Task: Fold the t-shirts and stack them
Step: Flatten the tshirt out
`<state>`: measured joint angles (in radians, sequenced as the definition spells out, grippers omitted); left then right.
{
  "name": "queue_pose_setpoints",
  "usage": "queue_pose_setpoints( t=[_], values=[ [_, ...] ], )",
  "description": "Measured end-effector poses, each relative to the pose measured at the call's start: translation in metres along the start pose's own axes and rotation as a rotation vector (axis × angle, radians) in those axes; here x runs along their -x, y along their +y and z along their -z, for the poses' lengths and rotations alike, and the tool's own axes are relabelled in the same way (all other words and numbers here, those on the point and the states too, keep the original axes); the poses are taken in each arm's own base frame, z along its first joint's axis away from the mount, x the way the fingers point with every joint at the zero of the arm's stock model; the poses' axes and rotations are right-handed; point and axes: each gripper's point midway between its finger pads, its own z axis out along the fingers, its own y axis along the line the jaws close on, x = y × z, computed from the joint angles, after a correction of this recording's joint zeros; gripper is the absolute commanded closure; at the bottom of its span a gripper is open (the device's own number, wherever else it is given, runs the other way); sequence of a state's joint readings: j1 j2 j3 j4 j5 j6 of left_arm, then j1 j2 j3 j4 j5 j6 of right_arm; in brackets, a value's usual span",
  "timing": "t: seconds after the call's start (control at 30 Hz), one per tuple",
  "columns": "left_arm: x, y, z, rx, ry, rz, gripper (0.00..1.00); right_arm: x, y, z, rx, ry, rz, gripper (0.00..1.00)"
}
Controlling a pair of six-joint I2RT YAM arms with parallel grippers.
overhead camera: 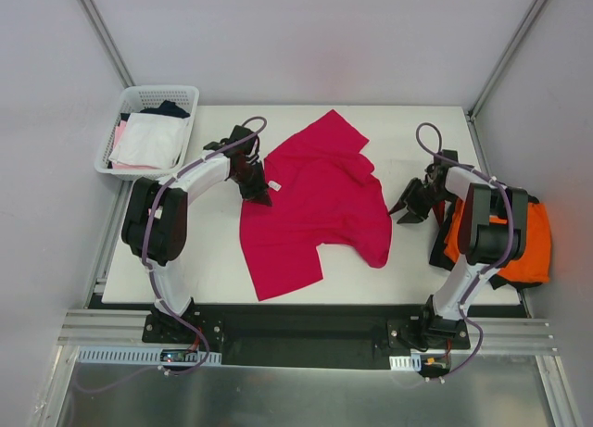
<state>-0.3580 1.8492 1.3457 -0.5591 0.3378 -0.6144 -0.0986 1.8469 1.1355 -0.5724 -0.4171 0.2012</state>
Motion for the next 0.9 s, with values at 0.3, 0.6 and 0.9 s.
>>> queue_pose_setpoints(
  t=[0.3,0.6,0.9],
  values=[
    [0.001,-0.002,0.001,-0.005,-0.001,-0.001,1.0,-0.011,0.007,-0.005,0.016,0.009,0.003,0.6],
    [0.001,-0.002,0.001,-0.005,0.0,-0.003,1.0,-0.023,0.023,-0.012,0.021,0.025,0.035,0.87],
    [0.001,-0.002,0.001,-0.005,0.0,-0.007,1.0,-0.022,0.022,-0.011,0.007,0.022,0.037,0.99]
  ],
)
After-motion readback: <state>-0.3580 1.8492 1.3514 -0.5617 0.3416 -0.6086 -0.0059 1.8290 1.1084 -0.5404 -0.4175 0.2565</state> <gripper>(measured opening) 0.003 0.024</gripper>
